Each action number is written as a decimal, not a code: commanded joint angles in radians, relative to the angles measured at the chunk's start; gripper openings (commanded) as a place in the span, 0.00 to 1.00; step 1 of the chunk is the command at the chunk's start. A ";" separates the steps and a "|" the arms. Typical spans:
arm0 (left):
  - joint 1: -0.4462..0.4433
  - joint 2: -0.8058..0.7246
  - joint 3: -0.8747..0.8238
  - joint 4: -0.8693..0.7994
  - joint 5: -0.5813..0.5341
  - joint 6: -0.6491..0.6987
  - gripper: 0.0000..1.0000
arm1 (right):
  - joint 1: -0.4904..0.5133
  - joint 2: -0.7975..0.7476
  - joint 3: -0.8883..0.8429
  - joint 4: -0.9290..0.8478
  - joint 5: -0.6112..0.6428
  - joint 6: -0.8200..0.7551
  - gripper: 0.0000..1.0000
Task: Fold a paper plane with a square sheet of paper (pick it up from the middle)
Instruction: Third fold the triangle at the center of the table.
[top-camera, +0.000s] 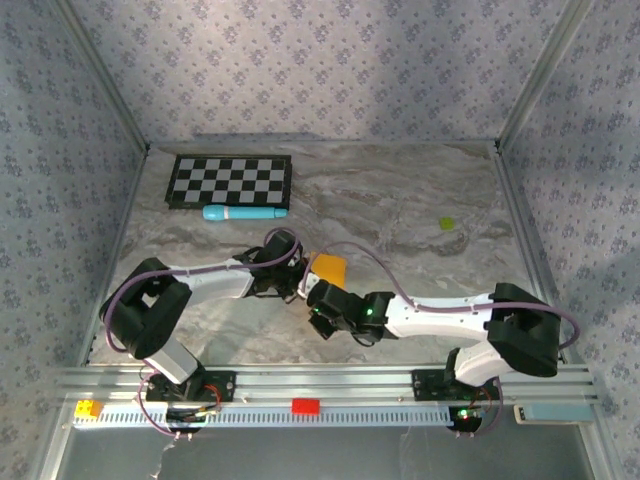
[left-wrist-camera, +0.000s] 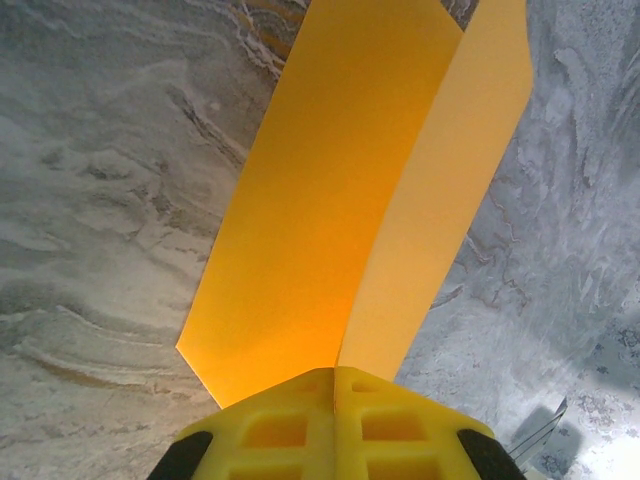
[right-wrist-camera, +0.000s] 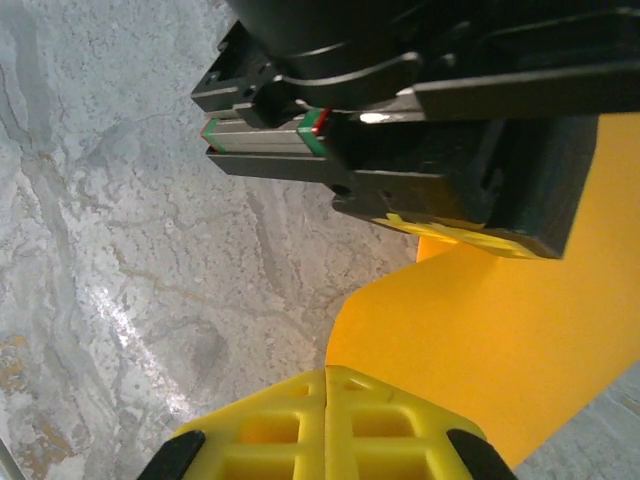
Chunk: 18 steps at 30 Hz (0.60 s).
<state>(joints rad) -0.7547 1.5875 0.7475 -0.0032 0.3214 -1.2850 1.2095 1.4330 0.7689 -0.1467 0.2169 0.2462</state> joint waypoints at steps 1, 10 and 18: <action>-0.003 -0.039 0.018 -0.018 -0.017 -0.020 0.02 | -0.012 -0.028 -0.014 -0.004 -0.030 0.011 0.03; 0.039 -0.125 0.058 -0.191 -0.083 0.073 0.36 | -0.118 -0.060 -0.067 0.058 -0.311 0.012 0.00; 0.099 -0.165 0.123 -0.277 -0.091 0.165 0.42 | -0.261 -0.068 -0.135 0.188 -0.615 0.083 0.00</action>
<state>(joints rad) -0.6605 1.4395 0.8307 -0.2153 0.2390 -1.1744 0.9733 1.3861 0.6514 -0.0216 -0.2466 0.2844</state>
